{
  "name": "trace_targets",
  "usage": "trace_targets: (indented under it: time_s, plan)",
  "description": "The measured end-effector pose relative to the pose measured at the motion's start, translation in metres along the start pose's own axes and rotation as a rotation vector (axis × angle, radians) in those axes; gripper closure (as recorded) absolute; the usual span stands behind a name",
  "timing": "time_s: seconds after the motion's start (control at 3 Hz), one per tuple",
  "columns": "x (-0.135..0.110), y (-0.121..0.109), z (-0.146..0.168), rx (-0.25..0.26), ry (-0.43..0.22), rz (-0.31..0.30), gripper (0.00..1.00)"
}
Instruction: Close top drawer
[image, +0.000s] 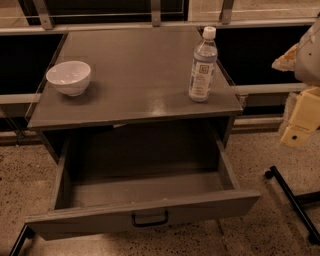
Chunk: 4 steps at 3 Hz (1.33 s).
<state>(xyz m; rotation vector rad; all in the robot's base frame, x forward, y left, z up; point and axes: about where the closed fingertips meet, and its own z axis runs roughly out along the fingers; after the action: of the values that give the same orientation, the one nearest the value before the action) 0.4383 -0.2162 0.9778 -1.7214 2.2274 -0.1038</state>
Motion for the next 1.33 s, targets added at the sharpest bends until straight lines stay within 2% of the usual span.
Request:
trace_targets:
  time_s: [0.33,0.67,1.0,1.33]
  plan:
    - [0.000,0.000,0.000,0.000,0.000,0.000,0.00]
    - [0.007,0.000,0.021,-0.027,0.001,0.030,0.00]
    - [0.012,0.017,0.061,-0.072,-0.046,0.037,0.00]
    - [0.024,0.063,0.112,-0.117,-0.121,0.030,0.26]
